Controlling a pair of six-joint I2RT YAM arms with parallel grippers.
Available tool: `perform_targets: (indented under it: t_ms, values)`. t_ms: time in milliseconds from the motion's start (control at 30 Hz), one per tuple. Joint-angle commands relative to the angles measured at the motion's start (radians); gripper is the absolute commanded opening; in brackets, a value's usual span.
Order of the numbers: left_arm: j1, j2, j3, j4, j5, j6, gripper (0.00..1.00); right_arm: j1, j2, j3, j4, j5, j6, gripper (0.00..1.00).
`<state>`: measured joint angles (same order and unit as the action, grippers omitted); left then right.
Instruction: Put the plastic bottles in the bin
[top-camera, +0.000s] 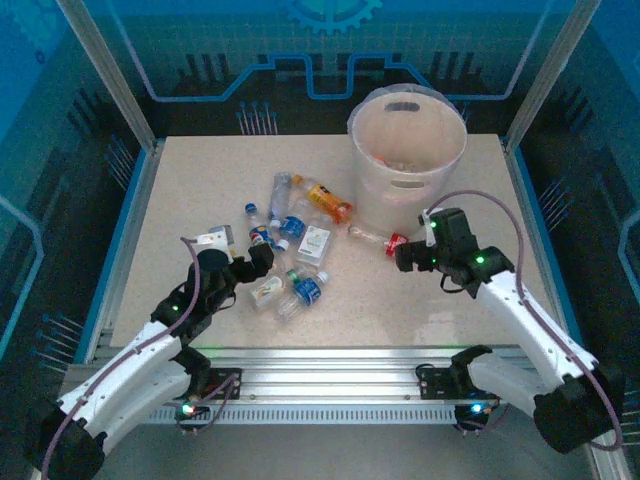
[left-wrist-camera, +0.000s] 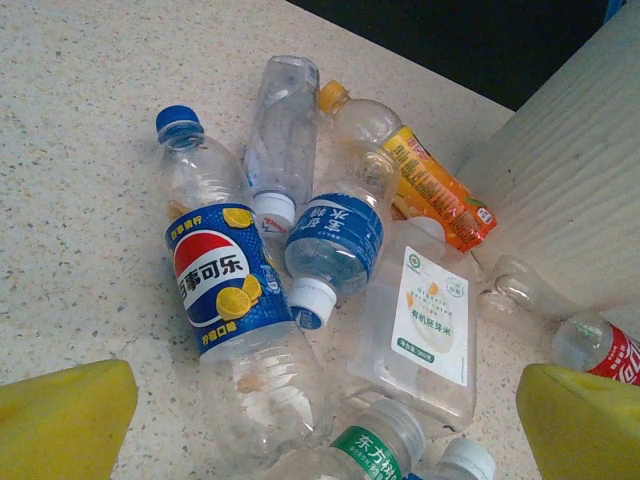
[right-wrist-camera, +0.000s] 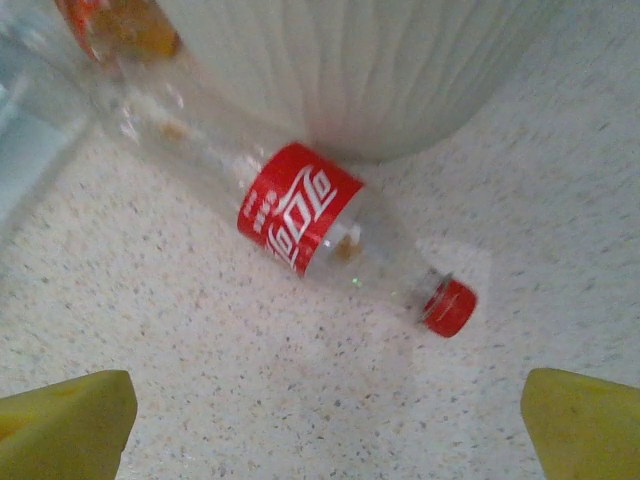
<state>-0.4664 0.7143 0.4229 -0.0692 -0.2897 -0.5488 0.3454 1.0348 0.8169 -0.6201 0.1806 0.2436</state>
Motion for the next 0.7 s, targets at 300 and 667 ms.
perform_targets:
  t_ms: [300,667]
  values:
    - [0.006,0.004,-0.005,0.018,0.025,-0.005,0.99,-0.123,0.232,-0.048,0.255,-0.141,-0.015,1.00]
    - [0.006,0.024,-0.004,0.028,0.026,-0.002,0.99,-0.235,0.332,-0.049,0.327,-0.227,0.014,1.00]
